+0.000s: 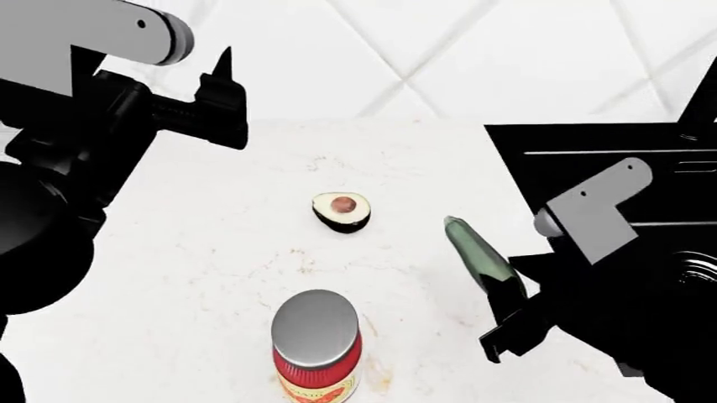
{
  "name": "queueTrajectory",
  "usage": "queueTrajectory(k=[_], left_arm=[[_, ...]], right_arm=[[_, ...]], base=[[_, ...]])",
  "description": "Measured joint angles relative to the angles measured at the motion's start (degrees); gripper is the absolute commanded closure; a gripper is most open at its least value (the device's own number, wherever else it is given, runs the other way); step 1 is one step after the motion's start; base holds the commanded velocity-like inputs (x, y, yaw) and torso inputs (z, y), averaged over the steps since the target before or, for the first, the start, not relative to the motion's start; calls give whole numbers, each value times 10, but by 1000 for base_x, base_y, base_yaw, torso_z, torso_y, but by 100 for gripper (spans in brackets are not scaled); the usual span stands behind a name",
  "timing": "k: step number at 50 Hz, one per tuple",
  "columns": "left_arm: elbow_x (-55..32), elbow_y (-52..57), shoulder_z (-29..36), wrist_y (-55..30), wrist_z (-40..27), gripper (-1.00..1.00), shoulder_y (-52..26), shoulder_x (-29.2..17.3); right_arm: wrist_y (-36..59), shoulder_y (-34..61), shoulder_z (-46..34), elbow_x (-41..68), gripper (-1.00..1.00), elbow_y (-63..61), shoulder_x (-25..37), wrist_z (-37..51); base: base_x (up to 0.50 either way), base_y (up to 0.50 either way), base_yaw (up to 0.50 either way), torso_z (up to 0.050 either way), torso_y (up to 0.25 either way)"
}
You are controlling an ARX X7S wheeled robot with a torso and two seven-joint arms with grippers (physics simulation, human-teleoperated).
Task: Pick up the fruits and vegetables and place them in the sink. Turn on the sink faucet to wash them. Then turn the sink off and put them in the tray.
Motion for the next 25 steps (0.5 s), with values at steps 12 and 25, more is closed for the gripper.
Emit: queueTrajectory(k=[12,25], left_arm=[[62,-94,101,46,72,-100,-56,18],[101,-175,130,96,96,-100,-84,47]], right_arm=[[-27,45,20,12,100,-3,17,25],[-42,63,39,-13,100,-11,20,20]], base=[[0,0,0,0,0],[0,0,0,0,0]])
